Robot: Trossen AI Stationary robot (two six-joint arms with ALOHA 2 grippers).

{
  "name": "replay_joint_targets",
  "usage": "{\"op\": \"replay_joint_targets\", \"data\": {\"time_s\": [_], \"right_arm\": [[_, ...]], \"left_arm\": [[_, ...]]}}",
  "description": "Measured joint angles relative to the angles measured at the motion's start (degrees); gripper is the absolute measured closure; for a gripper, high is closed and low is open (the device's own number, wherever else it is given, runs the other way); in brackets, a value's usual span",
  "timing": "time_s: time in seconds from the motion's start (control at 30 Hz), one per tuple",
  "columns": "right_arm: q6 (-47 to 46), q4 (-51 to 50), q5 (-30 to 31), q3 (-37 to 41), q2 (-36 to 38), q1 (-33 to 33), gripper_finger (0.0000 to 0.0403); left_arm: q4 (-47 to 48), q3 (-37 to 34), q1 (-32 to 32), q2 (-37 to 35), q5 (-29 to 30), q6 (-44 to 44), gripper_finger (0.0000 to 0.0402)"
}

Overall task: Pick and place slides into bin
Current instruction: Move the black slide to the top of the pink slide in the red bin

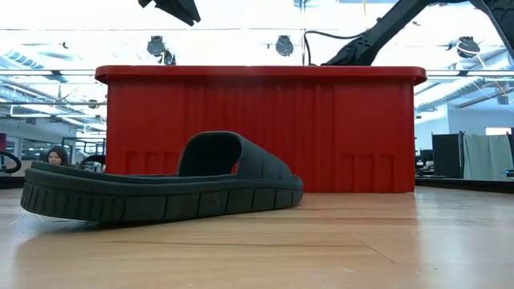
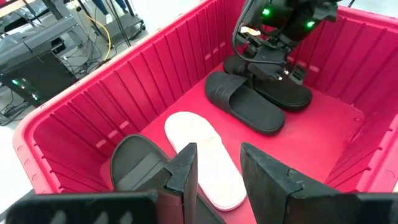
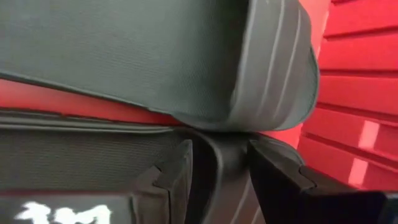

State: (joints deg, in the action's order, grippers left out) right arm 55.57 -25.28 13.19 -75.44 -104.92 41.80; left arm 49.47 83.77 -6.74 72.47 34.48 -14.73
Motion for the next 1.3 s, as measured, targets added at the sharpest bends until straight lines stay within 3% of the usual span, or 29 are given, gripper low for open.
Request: {"op": "replay_joint_targets", "data": {"time_s": [0.37, 0.67, 0.93, 1.3], "right_arm": [[1.22, 5.88, 5.06, 2.48, 0.0, 0.13, 0.0268], [1.28, 8.79, 7.66, 4.26, 0.2, -0.3, 0.0391], [6.28, 10.68, 11.62, 4.55, 2.5, -0.32, 0.0398], [6.63, 10.23, 15.84, 4.52, 15.45, -1.87, 0.0401]], "left_arm": [[0.0, 0.0, 0.0, 0.0, -0.07, -0.5, 0.0284], [0.0, 0.0, 0.0, 0.02, -0.09, -0.54, 0.0284], [0.0, 0.0, 0.0, 0.0, -0.09, -0.65, 0.0284], [-0.01, 0.0, 0.0, 0.01, -0.09, -0.72, 0.0284]]}}
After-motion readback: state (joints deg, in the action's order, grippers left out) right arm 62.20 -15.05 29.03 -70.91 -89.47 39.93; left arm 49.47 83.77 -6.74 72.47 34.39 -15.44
